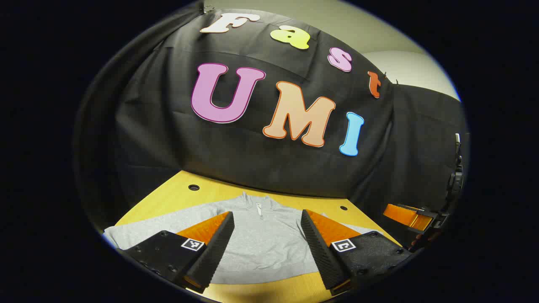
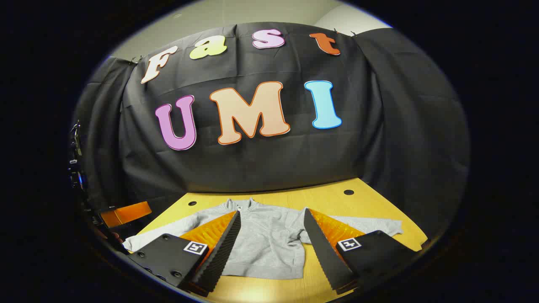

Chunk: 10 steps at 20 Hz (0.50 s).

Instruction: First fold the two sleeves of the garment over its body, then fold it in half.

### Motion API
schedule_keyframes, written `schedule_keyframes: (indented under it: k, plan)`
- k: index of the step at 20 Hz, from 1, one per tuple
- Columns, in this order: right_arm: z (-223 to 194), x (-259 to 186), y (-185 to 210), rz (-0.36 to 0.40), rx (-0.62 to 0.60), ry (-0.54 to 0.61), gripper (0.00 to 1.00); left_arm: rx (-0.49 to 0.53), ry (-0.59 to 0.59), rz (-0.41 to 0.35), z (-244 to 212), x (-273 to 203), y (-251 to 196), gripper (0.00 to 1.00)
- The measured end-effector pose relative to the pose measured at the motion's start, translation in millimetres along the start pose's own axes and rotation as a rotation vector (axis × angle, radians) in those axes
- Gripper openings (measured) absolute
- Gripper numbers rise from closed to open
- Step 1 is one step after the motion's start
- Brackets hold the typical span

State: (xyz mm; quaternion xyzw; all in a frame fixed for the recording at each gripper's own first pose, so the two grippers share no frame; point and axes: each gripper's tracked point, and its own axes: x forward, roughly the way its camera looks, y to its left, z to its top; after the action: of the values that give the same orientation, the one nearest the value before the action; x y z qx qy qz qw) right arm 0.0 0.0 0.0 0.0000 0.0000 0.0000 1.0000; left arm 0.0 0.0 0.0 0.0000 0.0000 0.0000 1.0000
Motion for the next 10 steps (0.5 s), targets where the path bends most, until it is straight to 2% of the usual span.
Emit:
schedule_keyframes:
  k: [10]
  plan:
    - [-7, 13, -7, 0.009, 0.005, 0.033, 0.96, -0.002, 0.003, 0.089, -2, -3, 27, 0.93]
